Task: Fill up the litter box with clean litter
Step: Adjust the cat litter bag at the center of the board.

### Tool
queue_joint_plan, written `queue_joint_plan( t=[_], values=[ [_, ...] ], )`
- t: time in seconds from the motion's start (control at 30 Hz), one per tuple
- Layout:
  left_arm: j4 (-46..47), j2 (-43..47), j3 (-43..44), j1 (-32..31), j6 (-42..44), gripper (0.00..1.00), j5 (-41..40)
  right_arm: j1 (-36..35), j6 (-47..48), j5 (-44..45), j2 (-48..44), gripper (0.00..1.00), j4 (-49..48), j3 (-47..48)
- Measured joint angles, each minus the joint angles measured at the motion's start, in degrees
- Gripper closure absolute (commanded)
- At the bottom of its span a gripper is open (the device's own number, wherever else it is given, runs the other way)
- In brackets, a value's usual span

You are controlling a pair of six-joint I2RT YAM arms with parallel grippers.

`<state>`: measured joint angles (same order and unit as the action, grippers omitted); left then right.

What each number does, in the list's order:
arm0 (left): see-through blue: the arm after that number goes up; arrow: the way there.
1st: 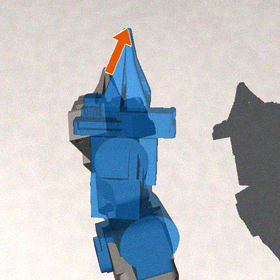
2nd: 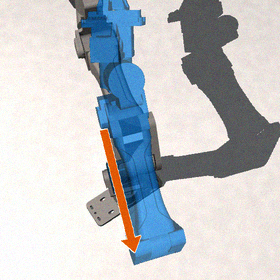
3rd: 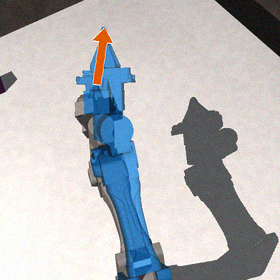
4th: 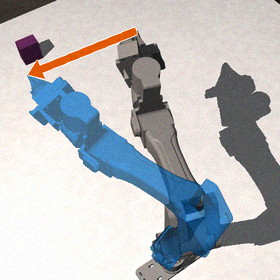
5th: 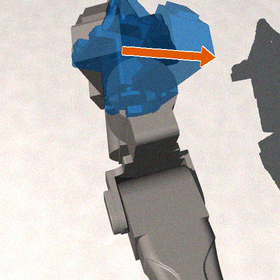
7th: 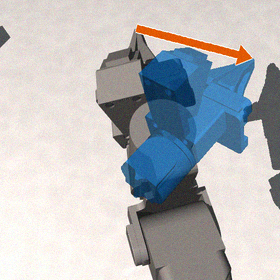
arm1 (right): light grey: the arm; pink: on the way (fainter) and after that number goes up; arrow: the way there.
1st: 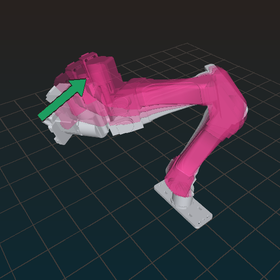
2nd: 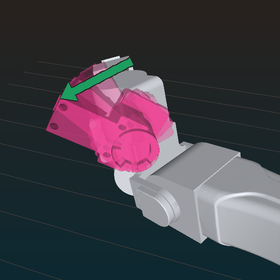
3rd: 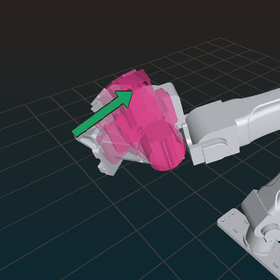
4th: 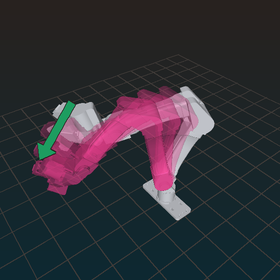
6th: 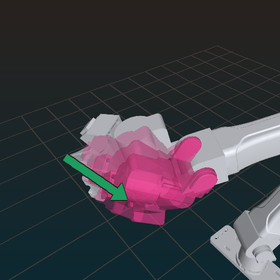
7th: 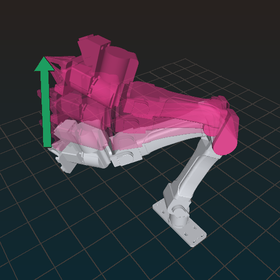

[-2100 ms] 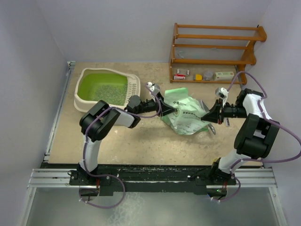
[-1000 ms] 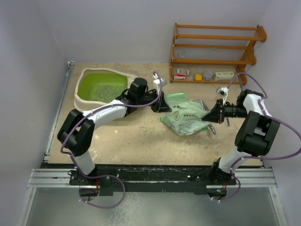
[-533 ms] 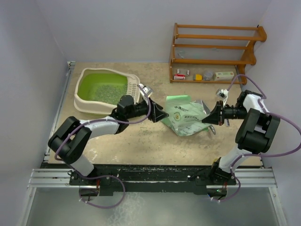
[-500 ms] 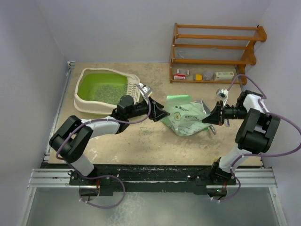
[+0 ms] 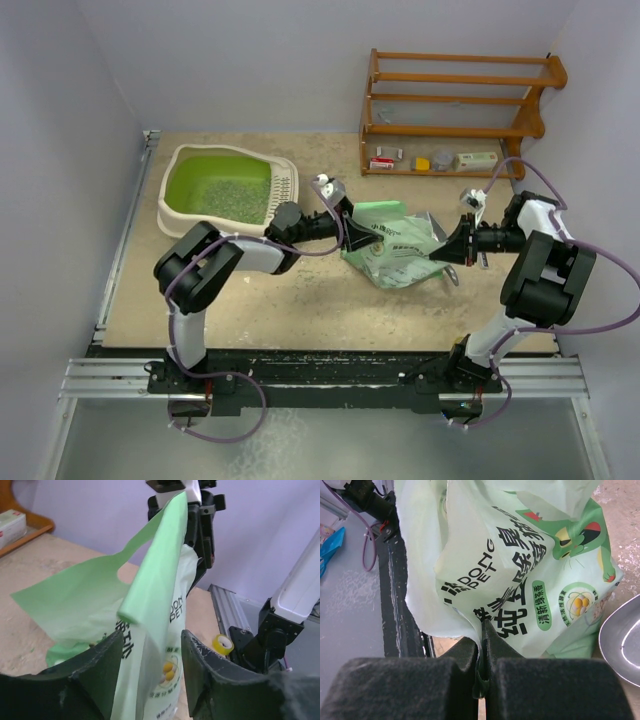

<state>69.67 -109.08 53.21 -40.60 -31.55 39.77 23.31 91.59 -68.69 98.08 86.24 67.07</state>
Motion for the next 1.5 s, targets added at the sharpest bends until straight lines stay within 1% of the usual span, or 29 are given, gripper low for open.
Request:
queue_joint_plan(
  t=[0.03, 0.1, 0.2, 0.23, 0.27, 0.3, 0.33, 0.37, 0.43, 0.47, 0.5, 0.53, 0.6, 0.73, 0.87, 1.0, 1.1, 1.27, 1.5],
  values=[
    [1.36, -1.60, 1.40, 0.00, -1.31, 0.96, 1.62, 0.00, -0.07, 0.00, 0.00, 1.00, 0.00, 0.11],
    [3.54, -4.79, 4.96, 0.02, -4.44, 0.97, 4.87, 0.00, -0.15, -0.02, 0.00, 1.00, 0.00, 0.37],
    [9.38, -10.23, 11.96, 0.50, -15.58, 0.97, 9.94, 0.02, -0.52, 0.24, 0.00, 1.00, 0.00, 0.76],
    [10.67, -10.95, 12.96, 0.63, -18.18, 0.97, 10.75, 0.02, -0.63, 0.28, 0.00, 1.00, 0.00, 0.79],
    [10.69, -11.28, 14.27, 0.96, -23.17, 0.97, 12.13, 0.00, -1.09, 0.37, 0.00, 1.00, -0.02, 0.83],
    [10.71, -11.28, 14.38, 1.25, -23.56, 0.97, 12.28, 0.00, -1.73, 0.44, 0.00, 1.00, -0.07, 0.83],
    [7.72, -10.67, 14.86, 1.42, -23.19, 0.97, 12.59, 0.00, -2.32, 0.52, -0.07, 1.00, -0.15, 0.85],
    [-0.44, -8.94, 15.58, 1.46, -20.85, 0.97, 11.93, 0.00, -3.19, 0.59, -0.20, 1.00, -0.70, 0.85],
    [-16.90, -4.74, 16.92, 1.07, -13.29, 0.97, 8.96, 0.00, -6.19, 1.09, -0.87, 1.00, -2.69, 0.85],
    [-26.75, -1.99, 18.10, 0.63, -8.96, 0.97, 6.54, 0.00, -8.02, 1.68, -1.53, 1.00, -4.13, 0.83],
    [-32.48, -0.22, 19.02, 0.28, -6.27, 0.97, 5.14, -0.04, -9.79, 2.12, -2.21, 1.00, -5.40, 0.83],
    [-40.61, 1.99, 20.87, -0.07, -2.95, 0.97, 3.45, -0.15, -12.22, 3.02, -3.39, 1.00, -7.48, 0.57],
    [-50.45, 3.54, 23.76, -0.70, 1.46, 0.97, 1.09, -0.28, -15.39, 4.55, -5.53, 1.00, -10.10, -0.35],
    [-70.36, 3.58, 28.87, -2.75, 9.29, 0.97, -7.23, -0.55, -19.28, 7.43, -7.87, 0.99, -14.27, -2.05],
    [-79.89, 2.95, 29.09, -4.02, 12.72, 0.97, -11.17, -0.55, -20.09, 9.29, -7.82, 0.97, -15.67, -3.39],
    [-84.19, 2.29, 29.07, -4.66, 14.25, 0.97, -13.66, -0.81, -20.04, 10.95, -8.24, 0.97, -17.33, -4.76],
    [-86.88, 1.97, 29.07, -4.81, 15.17, 0.97, -15.23, -0.85, -20.00, 12.24, -10.23, 0.97, -18.88, -5.70],
    [-92.32, 0.74, 30.86, -4.81, 16.92, 0.97, -16.87, -1.38, -18.67, 15.19, -16.52, 0.96, -21.81, -7.37],
    [-98.64, -0.94, 34.84, -4.81, 18.97, 0.97, -17.05, -1.40, -12.22, 19.50, -26.99, 0.96, -26.16, -13.07]
  ],
)
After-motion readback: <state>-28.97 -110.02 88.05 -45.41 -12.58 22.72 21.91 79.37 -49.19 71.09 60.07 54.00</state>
